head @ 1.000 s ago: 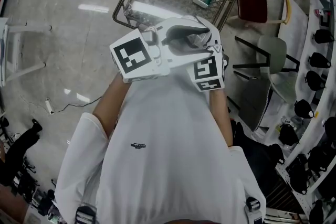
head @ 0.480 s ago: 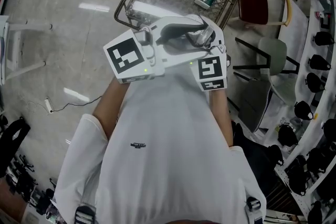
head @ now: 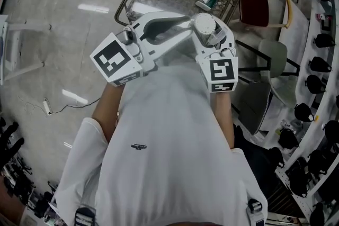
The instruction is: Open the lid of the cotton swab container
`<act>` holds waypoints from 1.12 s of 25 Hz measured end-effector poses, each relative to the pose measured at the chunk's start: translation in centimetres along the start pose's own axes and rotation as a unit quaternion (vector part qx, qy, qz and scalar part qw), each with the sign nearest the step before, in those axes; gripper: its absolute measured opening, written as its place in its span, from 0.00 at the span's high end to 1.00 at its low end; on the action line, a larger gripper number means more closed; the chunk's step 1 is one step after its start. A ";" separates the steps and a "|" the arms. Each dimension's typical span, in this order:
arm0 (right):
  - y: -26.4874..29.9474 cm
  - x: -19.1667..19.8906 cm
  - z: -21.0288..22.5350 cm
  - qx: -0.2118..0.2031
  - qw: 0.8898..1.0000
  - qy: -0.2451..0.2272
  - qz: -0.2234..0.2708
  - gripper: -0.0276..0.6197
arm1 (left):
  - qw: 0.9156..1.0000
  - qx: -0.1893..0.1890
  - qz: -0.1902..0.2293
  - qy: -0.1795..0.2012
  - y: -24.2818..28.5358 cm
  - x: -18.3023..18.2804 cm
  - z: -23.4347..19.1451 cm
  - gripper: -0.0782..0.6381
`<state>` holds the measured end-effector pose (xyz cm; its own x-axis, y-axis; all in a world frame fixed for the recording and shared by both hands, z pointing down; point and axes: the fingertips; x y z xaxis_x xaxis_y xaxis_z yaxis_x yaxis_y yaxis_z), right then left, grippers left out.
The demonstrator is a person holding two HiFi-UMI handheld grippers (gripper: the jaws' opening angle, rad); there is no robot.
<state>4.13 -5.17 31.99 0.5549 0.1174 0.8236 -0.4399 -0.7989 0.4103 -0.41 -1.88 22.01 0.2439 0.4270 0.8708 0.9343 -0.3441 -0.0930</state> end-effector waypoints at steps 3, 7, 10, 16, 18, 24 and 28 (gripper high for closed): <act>-0.4 -0.1 0.8 0.011 1.000 0.011 0.005 0.59 | 0.999 -0.038 0.020 0.001 -1.0 -0.3 -1.8 0.84; -1.0 -0.1 2.0 0.029 0.999 0.023 0.012 0.59 | 0.996 -0.085 0.032 -0.002 -2.3 -0.4 -3.5 0.85; -1.5 -0.2 2.5 0.038 0.999 0.032 0.013 0.59 | 0.992 -0.117 0.040 -0.006 -3.4 -0.3 -4.8 0.86; -2.2 0.2 3.3 0.062 0.997 0.051 0.015 0.59 | 0.980 -0.192 0.048 0.010 -5.8 0.1 -6.8 0.88; -2.2 0.3 3.4 0.068 0.996 0.058 0.017 0.59 | 0.974 -0.218 0.050 0.018 -6.6 0.2 -7.4 0.88; -2.5 1.1 3.4 0.082 0.994 0.075 0.016 0.59 | 0.964 -0.259 0.052 0.019 -8.1 0.9 -8.5 0.88; -2.5 1.1 3.1 0.085 0.993 0.082 0.016 0.59 | 0.962 -0.268 0.048 0.020 -8.7 1.5 -8.6 0.88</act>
<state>8.06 -4.83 30.67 0.4135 0.1736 0.8938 -0.3218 -0.8904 0.3218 -10.41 -5.43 28.25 0.3018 0.3441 0.8891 0.6374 -0.7664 0.0802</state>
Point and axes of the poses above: the fingertips, and each gripper's own axes: y forward along the fingers, z to its right, x out of its underside, and after that the axes turned 14 degrees about -y, right-handed
